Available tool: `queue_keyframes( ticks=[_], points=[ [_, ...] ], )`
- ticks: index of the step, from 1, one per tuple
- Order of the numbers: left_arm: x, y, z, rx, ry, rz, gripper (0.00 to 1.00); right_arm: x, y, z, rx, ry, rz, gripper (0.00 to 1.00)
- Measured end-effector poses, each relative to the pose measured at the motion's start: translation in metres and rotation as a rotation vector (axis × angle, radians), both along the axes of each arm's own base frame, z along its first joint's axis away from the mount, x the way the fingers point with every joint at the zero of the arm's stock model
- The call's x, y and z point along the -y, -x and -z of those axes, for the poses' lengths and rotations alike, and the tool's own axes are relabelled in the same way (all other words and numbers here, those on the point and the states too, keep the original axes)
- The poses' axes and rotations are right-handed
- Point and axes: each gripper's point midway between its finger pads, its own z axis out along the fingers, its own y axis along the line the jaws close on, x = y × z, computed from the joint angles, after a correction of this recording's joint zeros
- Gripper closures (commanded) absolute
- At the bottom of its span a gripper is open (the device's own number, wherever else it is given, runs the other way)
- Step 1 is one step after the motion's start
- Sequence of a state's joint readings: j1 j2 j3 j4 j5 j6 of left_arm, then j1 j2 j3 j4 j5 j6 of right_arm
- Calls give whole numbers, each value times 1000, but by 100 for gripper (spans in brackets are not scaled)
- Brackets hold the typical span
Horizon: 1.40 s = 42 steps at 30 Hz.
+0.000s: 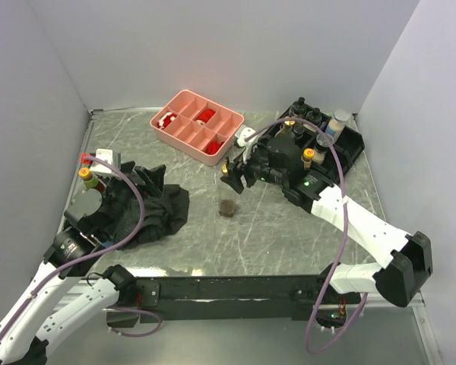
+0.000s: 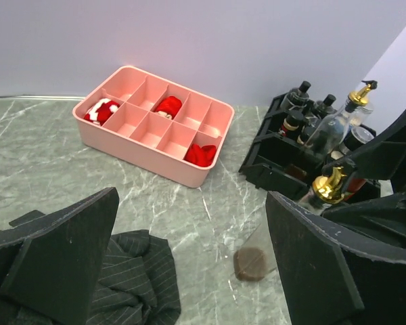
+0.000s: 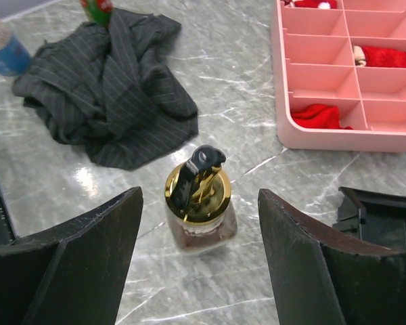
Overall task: Organize the condiment bottles
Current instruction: Pick up the bottle from the center of the board.
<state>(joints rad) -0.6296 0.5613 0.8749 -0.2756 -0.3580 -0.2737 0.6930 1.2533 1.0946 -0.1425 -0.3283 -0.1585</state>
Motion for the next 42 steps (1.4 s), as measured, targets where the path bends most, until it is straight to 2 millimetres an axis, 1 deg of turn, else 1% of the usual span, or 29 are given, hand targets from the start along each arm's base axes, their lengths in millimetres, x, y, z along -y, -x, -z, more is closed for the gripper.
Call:
queue_keyframes(
  ticks=[3, 7, 11, 13, 14, 15, 17, 18, 21, 25, 28, 31, 34, 38, 39, 42],
  points=[
    [0, -2, 1, -3, -3, -7, 4, -2, -5, 2, 8, 17, 10, 27],
    [2, -4, 4, -13, -10, -7, 4, -3, -8, 3, 15, 28, 22, 34],
    [1, -4, 4, -13, -12, -7, 4, -5, -9, 9, 6, 40, 28, 40],
    [1, -4, 4, -13, -13, -7, 4, -7, -10, 14, -3, 48, 29, 46],
    [1, -4, 4, -13, -13, -7, 4, -8, -11, 15, -6, 52, 31, 51],
    [1, -4, 4, -13, -13, -7, 3, -9, -12, 17, -9, 56, 34, 63],
    [1, -4, 4, -13, -13, -7, 4, -10, -13, 19, -12, 60, 45, 75],
    [1, -4, 4, -13, -13, -7, 4, -9, -14, 18, -18, 58, 57, 85],
    [1, -4, 4, -13, -13, -7, 4, -5, -19, 18, -36, 64, 115, 100],
    [1, -4, 4, -13, -13, -7, 3, 1, -36, 15, -77, 59, 241, 100],
    [1, -4, 4, -13, -13, -7, 4, 6, -50, 9, -99, 38, 351, 100],
    [1, -4, 4, -13, -13, -7, 4, 16, -65, -8, -105, -4, 486, 100],
    [1, -4, 5, -13, -13, -7, 4, 28, -84, -39, -90, -66, 647, 100],
    [2, -4, 5, -14, -14, -6, 4, 43, -113, -92, -28, -161, 846, 100],
    [2, -4, 5, -14, -14, -6, 4, 46, -117, -101, -14, -181, 885, 100],
    [2, -4, 5, -14, -14, -6, 3, 61, -129, -118, 26, -209, 1014, 100]
  ],
)
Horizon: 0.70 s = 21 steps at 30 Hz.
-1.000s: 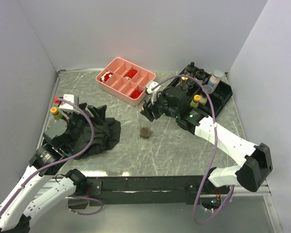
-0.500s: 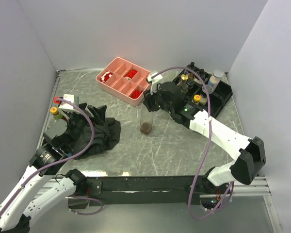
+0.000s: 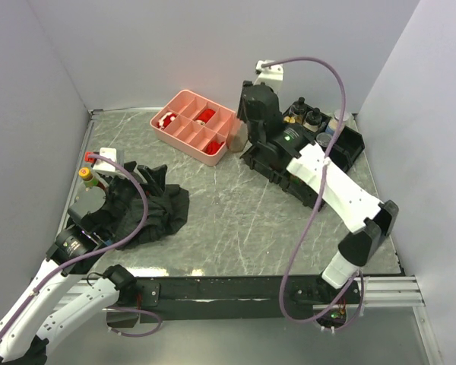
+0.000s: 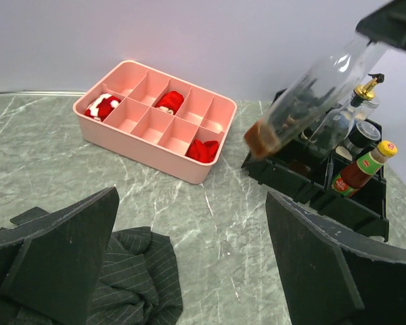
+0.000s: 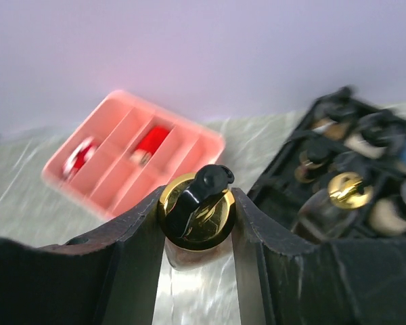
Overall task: Organize the condiment bottles
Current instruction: Pick up the bottle from the center of the board, then place the bottle in the storage box.
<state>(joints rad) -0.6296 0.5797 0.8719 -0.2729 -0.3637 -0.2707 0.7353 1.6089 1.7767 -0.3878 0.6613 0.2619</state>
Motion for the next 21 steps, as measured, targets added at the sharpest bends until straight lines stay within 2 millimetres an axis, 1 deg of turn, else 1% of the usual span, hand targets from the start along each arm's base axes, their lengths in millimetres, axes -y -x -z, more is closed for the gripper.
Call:
queue_keyframes(
  ticks=[3, 5, 10, 16, 21],
  points=[
    [0, 0, 0, 0, 0, 1, 4, 13, -14, -10, 31, 16, 131, 100],
    [1, 0, 0, 0, 0, 3, 4, 18, -20, -9, 40, 42, 189, 100],
    [1, 0, 0, 0, 0, 8, 4, 27, -35, 9, 27, 133, 291, 100],
    [3, 1, 0, 0, 0, 16, 4, 31, -50, 31, -2, 174, 340, 100],
    [4, 2, 0, 0, 0, 26, 4, 43, -56, 33, -1, 162, 378, 100]
  ],
)
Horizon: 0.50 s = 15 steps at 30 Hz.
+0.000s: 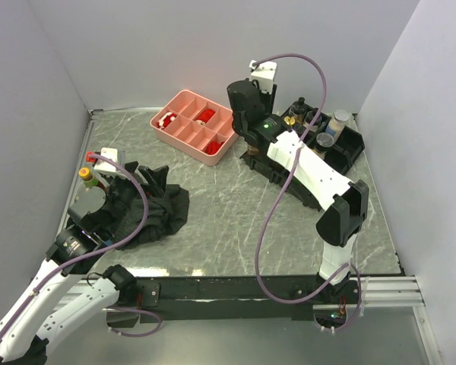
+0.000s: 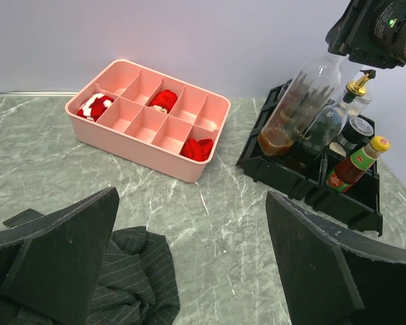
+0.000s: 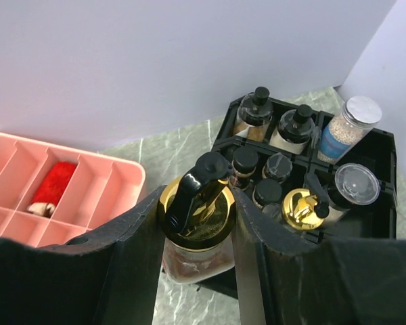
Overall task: Organize the condiment bottles
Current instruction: Place the bottle in the storage box.
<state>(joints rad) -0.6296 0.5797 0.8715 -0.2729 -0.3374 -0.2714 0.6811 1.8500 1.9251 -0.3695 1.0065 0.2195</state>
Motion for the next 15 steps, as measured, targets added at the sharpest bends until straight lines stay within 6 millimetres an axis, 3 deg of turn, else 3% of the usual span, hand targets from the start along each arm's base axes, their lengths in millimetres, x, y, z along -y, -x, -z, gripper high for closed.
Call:
queue_keyframes(
  ticks=[10, 15],
  points=[
    [0, 0, 0, 1, 0, -1, 4, 22, -16, 10, 3, -17, 34, 100],
    [0, 0, 0, 2, 1, -1, 4, 28, -24, 34, -18, -9, 29, 100]
  ],
)
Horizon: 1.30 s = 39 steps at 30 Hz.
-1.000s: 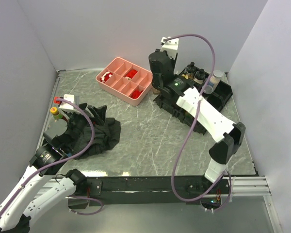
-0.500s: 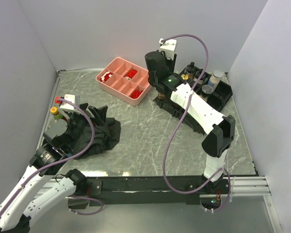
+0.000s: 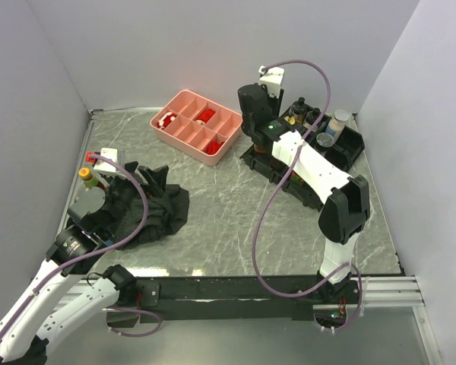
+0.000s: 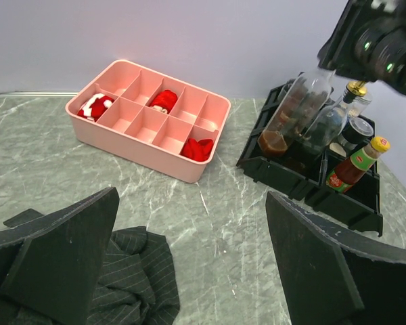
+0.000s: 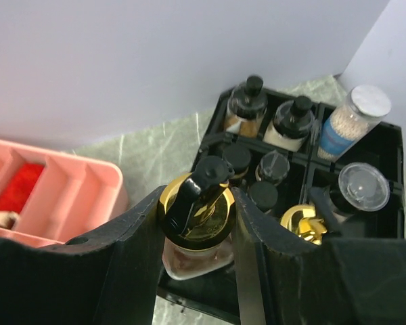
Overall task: Organize the condiment bottles
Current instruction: Place the bottle in the storage box.
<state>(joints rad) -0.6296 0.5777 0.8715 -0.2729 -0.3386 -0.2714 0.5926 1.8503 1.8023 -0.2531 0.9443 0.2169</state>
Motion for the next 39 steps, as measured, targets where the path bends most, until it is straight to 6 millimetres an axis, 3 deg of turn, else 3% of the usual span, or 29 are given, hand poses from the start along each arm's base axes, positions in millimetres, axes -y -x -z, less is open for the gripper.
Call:
queue_keyframes(
  ticks=[5, 11, 15, 17, 18, 27, 37, 39],
  points=[
    [0, 0, 1, -1, -1, 0, 4, 0, -2, 30, -49, 21, -26, 100],
    [0, 0, 1, -2, -2, -1, 4, 0, -3, 42, -58, 25, -34, 100],
    [-1, -1, 1, -2, -2, -5, 4, 0, -3, 44, -59, 17, -34, 68],
    [-1, -1, 1, -2, -2, -7, 3, 0, -4, 44, -57, 13, -32, 63],
    [-1, -1, 1, -2, -2, -8, 4, 0, -4, 44, -57, 11, -32, 56],
    [-1, -1, 1, -2, -2, -8, 4, 5, -6, 43, -43, -14, -12, 40],
    [-2, -1, 1, -2, -2, -11, 4, 6, -5, 41, -33, -26, -1, 37],
    [-2, -1, 1, -3, -2, -14, 4, 6, -5, 39, -37, -23, -7, 29]
  ],
)
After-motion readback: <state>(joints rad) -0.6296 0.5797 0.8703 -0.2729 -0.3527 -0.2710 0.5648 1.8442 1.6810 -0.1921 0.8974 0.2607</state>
